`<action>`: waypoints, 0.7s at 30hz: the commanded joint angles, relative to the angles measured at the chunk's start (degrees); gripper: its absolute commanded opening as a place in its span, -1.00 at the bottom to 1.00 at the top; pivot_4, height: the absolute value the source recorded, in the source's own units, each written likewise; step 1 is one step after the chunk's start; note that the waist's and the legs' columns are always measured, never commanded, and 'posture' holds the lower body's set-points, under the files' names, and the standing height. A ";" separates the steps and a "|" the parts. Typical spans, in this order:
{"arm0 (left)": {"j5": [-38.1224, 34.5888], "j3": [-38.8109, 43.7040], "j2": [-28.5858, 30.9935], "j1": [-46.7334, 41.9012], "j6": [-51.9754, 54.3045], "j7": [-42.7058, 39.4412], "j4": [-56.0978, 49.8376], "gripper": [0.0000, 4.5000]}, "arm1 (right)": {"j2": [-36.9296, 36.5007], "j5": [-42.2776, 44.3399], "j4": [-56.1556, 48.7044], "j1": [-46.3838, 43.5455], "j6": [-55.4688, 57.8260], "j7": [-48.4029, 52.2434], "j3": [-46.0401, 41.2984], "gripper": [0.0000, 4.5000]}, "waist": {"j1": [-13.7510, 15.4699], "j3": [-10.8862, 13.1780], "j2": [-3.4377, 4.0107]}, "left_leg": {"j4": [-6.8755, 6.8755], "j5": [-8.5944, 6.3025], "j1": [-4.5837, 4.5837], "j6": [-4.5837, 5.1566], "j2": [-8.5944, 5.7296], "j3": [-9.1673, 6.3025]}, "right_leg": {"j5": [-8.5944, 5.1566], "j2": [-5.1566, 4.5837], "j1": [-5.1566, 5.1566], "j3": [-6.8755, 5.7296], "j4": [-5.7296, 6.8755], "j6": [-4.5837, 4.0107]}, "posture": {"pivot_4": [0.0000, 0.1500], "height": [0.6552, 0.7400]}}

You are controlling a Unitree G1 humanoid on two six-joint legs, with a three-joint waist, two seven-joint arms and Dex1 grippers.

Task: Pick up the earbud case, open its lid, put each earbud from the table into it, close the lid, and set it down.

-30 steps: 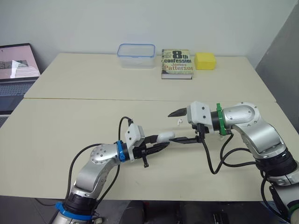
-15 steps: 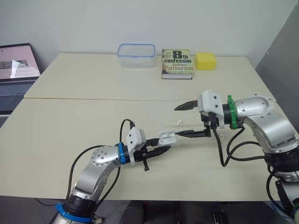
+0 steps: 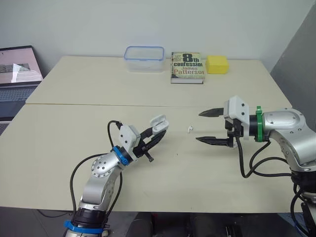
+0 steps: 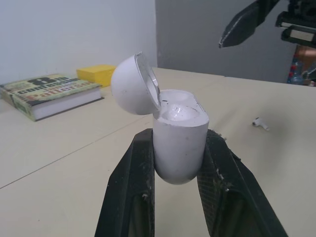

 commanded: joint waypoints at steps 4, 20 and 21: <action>1.22 1.67 -0.77 0.55 -5.14 3.02 -0.08 -0.66 | -0.25 3.76 -8.05 11.69 2.38 -6.12 -10.29 0.85 | 0.69 0.00 0.00 | 0.01 0.00 0.01 0.00 -0.02 0.01 | 0.00 0.00 0.01 0.01 0.01 0.00 | 1.00 1.00; 0.79 1.59 -0.26 0.99 -5.99 3.14 0.69 -0.66 | 2.35 -1.24 -18.76 30.48 4.85 -18.65 -8.23 0.85 | 0.52 -0.05 -0.01 | 0.00 0.00 0.12 0.00 -0.27 0.04 | -0.04 0.08 0.09 0.01 0.00 0.08 | 1.00 1.00; 0.81 1.54 -0.26 0.91 -5.98 3.12 0.71 -0.66 | 4.09 -2.19 -18.83 29.02 6.02 -21.21 -6.21 0.85 | 0.46 -0.05 -0.02 | 0.00 0.00 0.13 0.00 -0.26 0.04 | -0.04 0.08 0.10 0.01 0.00 0.07 | 1.00 1.00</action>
